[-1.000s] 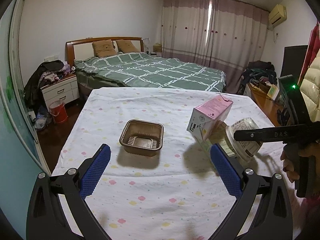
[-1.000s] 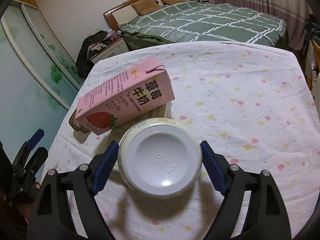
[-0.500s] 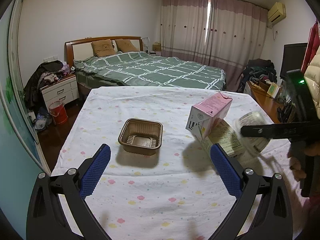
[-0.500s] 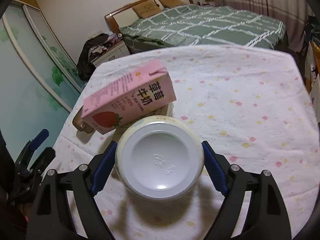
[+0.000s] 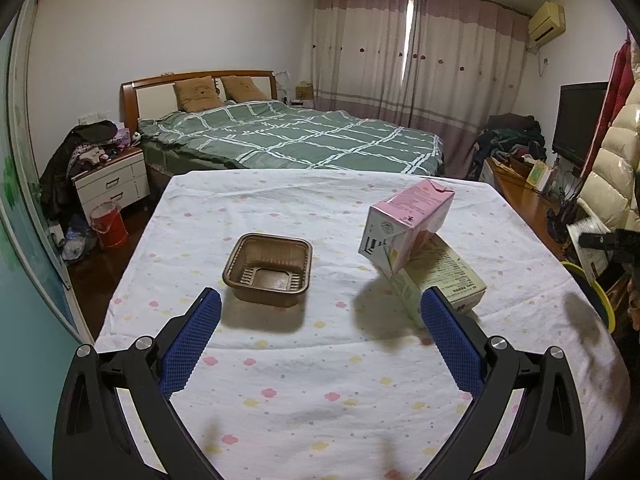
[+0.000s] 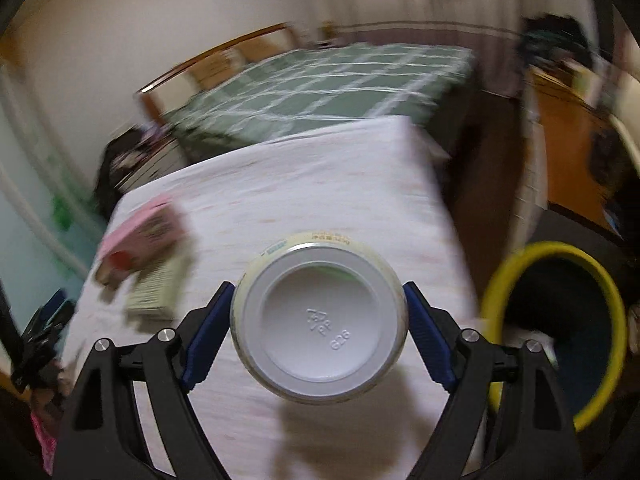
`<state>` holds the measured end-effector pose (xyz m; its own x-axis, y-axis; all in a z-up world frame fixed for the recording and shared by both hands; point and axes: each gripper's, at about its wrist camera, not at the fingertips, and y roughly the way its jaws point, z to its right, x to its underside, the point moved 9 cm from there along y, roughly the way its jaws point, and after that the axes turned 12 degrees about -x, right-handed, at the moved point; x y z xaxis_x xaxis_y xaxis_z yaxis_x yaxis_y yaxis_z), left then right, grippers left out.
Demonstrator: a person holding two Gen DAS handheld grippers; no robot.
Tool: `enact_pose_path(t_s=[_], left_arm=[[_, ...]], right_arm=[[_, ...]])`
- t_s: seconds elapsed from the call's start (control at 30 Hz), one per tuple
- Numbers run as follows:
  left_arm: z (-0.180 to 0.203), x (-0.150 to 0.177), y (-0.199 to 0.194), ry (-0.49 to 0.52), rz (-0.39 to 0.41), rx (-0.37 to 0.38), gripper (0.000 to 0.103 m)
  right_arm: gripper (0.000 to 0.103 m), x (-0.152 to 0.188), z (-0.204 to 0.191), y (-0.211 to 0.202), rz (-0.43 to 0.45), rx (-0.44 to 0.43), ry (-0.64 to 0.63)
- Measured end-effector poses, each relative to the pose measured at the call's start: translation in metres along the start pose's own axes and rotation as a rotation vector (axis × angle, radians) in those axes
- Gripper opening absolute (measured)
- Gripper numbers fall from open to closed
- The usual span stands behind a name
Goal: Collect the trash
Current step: 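Carry the white container over the bin and open the right gripper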
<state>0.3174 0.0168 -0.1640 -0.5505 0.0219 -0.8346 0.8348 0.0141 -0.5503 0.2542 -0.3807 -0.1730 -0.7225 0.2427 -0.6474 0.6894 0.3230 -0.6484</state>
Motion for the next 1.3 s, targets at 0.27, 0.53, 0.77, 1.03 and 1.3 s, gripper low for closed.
enact_pose_path(t_s=[0.27, 0.53, 0.77, 1.03, 1.3], left_arm=[[0.012, -0.003, -0.006, 0.038, 0.030, 0.025, 0.098], [0.035, -0.003, -0.011, 0.103, 0.014, 0.066, 0.098], [0.040, -0.016, -0.003, 0.090, -0.041, 0.117, 0.098], [0.059, -0.047, 0.016, 0.162, -0.033, 0.150, 0.098], [0.083, -0.053, 0.069, 0.215, -0.113, 0.207, 0.098]], right_arm=[[0.080, 0.023, 0.148, -0.036, 0.009, 0.243, 0.228], [0.093, 0.038, 0.192, -0.033, 0.006, 0.283, 0.318], [0.093, 0.031, 0.171, -0.036, 0.037, 0.252, 0.269], [0.093, 0.023, 0.152, -0.042, 0.065, 0.194, 0.246], [0.093, 0.025, 0.144, -0.039, 0.060, 0.168, 0.233]])
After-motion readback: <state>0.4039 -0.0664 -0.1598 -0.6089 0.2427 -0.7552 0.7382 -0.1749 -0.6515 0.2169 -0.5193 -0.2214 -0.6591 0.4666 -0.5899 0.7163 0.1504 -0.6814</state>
